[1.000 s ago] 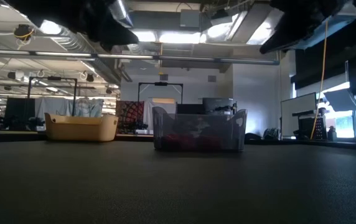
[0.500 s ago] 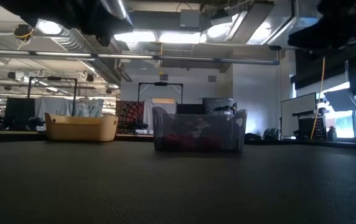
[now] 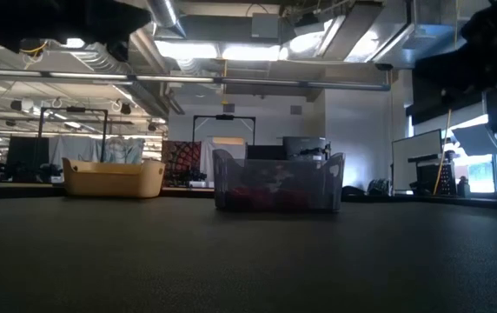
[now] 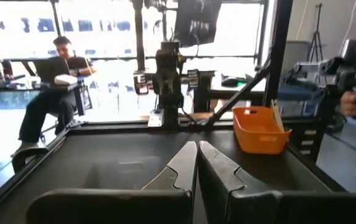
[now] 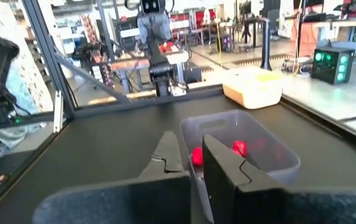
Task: Sort produce into baskets
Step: Return to Home Position
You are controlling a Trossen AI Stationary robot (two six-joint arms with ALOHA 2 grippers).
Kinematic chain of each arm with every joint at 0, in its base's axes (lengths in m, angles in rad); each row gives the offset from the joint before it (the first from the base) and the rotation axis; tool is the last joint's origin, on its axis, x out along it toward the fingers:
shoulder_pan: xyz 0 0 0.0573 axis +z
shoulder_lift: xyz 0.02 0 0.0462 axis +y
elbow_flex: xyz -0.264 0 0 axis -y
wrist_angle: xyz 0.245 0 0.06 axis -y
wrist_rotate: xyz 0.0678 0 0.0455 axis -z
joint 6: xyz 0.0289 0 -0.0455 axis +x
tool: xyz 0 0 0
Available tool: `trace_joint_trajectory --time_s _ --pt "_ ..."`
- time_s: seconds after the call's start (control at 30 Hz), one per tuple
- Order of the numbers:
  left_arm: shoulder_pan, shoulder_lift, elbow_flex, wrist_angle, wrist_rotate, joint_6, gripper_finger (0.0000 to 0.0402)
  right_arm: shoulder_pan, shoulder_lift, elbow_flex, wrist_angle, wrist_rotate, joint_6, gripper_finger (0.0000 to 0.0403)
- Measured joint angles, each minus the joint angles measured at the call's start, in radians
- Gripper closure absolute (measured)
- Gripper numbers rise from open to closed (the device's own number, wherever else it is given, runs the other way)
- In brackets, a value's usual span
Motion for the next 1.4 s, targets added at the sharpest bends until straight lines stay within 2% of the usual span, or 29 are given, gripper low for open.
trace_joint_trajectory --time_s 0.13,0.33,0.63,0.77,1.0,1.2,1.4 --pt "0.000 -0.094 -0.059 0.006 -0.003 -0.009 0.0391 0.000 0.003 -0.035 0.022 0.000 0.000 0.0384" --pt "0.000 -0.229 -0.184 0.007 -0.096 -0.053 0.0391 0.000 0.001 -0.063 0.041 0.000 0.001 0.0384" --pt "0.000 -0.401 -0.329 0.000 -0.166 -0.135 0.0391 0.000 0.001 -0.069 0.026 0.002 0.027 0.0384" --pt "0.000 -0.459 -0.335 -0.103 -0.216 -0.123 0.0391 0.000 0.001 -0.069 0.025 0.003 0.028 0.0384" --pt "0.000 -0.556 -0.334 -0.257 -0.219 -0.124 0.0391 0.000 0.001 -0.078 0.038 0.002 0.048 0.0384" --pt "-0.007 -0.606 -0.334 -0.258 -0.219 -0.127 0.0391 0.000 0.005 -0.081 0.044 0.002 0.086 0.0384" --pt "-0.007 -0.600 -0.334 -0.259 -0.211 -0.034 0.0391 0.000 0.005 -0.081 0.046 0.003 0.086 0.0384"
